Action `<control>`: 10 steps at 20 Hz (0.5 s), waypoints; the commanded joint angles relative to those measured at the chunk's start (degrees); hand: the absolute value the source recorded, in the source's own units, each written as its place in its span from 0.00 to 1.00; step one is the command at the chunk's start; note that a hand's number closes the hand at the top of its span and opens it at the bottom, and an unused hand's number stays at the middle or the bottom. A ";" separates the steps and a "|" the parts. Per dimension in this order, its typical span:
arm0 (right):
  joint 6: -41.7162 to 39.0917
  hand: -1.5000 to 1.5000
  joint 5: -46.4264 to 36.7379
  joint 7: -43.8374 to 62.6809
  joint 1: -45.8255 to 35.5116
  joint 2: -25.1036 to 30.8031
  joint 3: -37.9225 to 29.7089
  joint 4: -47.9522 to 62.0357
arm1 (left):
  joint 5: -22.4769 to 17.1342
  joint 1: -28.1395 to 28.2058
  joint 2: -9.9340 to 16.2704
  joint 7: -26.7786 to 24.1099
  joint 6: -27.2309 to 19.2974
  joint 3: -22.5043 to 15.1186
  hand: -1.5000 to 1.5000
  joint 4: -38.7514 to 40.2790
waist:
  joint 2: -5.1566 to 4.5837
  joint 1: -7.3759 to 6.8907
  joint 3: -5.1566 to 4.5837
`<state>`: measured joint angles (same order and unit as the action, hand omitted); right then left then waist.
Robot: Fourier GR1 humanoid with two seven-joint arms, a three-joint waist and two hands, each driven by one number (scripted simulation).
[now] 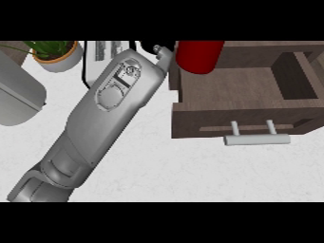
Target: Pick up the can, place it into the drawer and close the drawer
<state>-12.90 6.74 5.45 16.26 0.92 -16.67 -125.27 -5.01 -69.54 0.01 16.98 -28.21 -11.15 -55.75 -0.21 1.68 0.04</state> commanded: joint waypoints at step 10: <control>1.00 0.00 -2.61 0.27 -0.98 -0.83 2.49 0.67 | -10.60 -12.96 -0.01 -7.66 -4.55 -5.81 1.00 20.36 | -0.48 1.70 0.06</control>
<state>-12.59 6.10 7.08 14.06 1.48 -16.00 -124.87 -13.20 -80.09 0.00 12.74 -32.27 -16.00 -40.89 -0.48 2.81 0.08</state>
